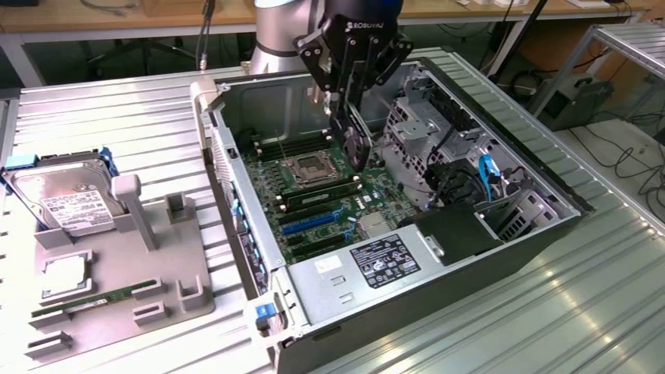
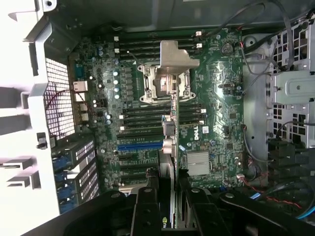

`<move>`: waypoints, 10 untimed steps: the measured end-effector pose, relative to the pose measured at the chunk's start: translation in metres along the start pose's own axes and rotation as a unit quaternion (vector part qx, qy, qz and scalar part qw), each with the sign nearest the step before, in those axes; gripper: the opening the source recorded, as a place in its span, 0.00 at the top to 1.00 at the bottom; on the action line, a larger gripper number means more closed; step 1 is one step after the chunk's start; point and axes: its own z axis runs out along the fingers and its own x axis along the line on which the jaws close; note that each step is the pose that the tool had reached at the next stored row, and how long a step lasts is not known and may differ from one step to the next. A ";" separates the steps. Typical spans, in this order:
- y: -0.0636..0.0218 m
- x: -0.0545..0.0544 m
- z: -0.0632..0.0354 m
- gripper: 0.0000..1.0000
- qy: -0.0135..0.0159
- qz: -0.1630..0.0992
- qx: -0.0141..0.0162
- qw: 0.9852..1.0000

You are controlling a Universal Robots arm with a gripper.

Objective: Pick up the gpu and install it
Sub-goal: 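Pick up the gpu and move the gpu toward the slot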

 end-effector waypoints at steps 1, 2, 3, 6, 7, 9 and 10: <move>0.0002 -0.001 0.0009 0.74 0.000 0.000 0.000 1.000; 0.0004 -0.002 0.0023 0.74 0.000 0.000 0.000 1.000; 0.0006 -0.003 0.0032 0.74 0.000 0.000 0.000 1.000; 0.0010 -0.005 0.0058 0.74 0.000 0.000 0.001 1.000; 0.0011 -0.005 0.0064 0.74 0.000 0.000 0.001 1.000; 0.0014 -0.007 0.0078 0.74 0.000 0.000 0.001 1.000; 0.0015 -0.007 0.0085 0.74 0.000 0.000 0.001 1.000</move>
